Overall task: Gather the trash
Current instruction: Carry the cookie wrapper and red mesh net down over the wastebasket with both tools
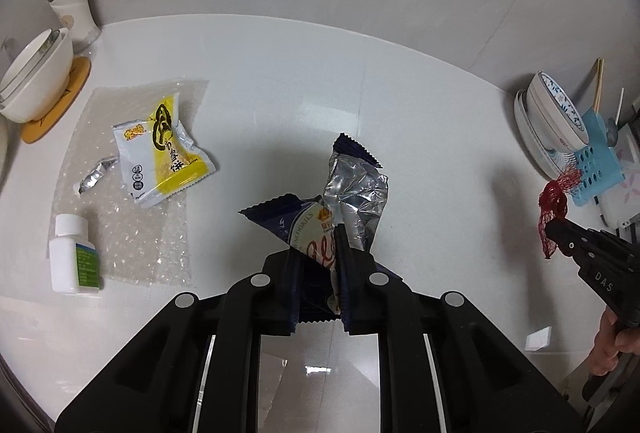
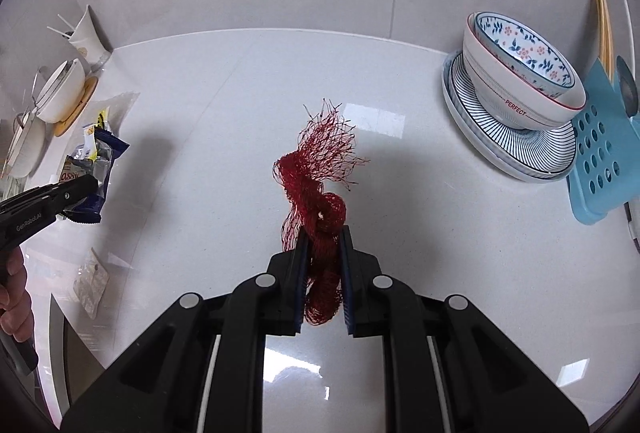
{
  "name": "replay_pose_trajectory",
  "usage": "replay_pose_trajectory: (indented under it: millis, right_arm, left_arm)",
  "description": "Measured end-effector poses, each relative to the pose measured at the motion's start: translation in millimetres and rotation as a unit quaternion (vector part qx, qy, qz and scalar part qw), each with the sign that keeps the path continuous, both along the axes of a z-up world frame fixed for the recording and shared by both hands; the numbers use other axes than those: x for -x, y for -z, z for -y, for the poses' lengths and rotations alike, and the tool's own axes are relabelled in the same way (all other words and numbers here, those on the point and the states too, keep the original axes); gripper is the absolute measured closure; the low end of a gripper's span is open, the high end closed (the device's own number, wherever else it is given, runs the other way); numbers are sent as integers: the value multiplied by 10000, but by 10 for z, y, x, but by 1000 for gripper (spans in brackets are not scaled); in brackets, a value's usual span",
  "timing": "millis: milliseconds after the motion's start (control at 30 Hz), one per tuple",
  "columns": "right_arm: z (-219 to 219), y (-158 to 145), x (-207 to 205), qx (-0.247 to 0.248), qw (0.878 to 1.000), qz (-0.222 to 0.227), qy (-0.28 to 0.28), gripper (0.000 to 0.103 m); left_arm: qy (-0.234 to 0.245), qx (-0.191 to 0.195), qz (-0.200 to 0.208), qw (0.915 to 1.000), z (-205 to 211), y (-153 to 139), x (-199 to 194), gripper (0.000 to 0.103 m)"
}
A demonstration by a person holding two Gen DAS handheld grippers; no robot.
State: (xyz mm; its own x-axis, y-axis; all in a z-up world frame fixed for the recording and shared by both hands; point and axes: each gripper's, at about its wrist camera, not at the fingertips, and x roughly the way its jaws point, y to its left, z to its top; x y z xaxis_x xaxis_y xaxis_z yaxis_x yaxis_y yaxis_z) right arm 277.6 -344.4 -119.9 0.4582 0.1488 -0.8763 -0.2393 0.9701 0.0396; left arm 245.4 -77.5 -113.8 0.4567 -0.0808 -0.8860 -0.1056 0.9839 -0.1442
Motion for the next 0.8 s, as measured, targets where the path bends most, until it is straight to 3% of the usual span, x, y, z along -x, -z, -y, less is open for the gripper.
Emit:
replay_pose_trajectory:
  millis: [800]
  right_arm:
    - [-368,-326,802,50,9996,268,-6,90]
  left_arm:
    - [385,120,413,9983,12,-353,658,89]
